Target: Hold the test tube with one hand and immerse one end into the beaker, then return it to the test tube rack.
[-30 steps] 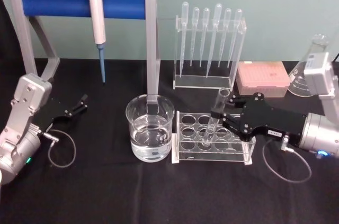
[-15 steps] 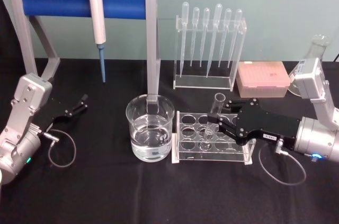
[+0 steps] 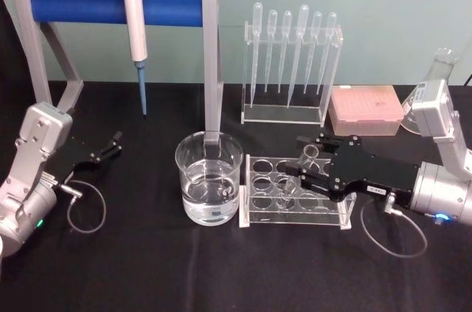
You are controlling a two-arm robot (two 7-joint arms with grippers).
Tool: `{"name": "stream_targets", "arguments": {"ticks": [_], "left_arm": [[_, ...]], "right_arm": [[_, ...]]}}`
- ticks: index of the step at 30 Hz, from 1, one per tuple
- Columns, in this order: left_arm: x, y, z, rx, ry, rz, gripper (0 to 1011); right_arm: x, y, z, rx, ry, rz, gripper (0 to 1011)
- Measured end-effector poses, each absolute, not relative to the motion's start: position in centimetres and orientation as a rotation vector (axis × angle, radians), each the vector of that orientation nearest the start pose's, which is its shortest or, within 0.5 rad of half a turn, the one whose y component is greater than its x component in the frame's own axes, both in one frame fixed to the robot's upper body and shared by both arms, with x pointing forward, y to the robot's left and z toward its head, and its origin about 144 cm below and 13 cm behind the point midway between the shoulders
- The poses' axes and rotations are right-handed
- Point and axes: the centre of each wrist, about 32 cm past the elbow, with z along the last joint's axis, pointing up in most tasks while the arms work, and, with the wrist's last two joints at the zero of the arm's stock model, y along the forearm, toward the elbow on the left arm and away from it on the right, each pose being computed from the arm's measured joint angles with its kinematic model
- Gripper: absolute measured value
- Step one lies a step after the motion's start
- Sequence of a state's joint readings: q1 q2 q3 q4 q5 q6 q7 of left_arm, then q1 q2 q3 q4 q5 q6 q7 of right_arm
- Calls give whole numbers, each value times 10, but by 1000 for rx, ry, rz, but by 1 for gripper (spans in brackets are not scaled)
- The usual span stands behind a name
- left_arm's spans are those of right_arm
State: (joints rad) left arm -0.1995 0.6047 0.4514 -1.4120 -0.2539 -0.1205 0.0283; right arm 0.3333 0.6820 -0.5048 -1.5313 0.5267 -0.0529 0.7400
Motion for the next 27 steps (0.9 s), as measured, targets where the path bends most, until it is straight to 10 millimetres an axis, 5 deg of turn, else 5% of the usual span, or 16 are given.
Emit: {"name": "stream_targets", "arguments": {"ticks": [17, 27], "left_arm": [[489, 310, 1140, 304, -285, 1248, 1000], [489, 310, 1140, 304, -285, 1248, 1000]], "right_arm": [[506, -300, 1228, -117, -203, -483, 997], [491, -305, 1246, -48, -252, -590, 1002]]}}
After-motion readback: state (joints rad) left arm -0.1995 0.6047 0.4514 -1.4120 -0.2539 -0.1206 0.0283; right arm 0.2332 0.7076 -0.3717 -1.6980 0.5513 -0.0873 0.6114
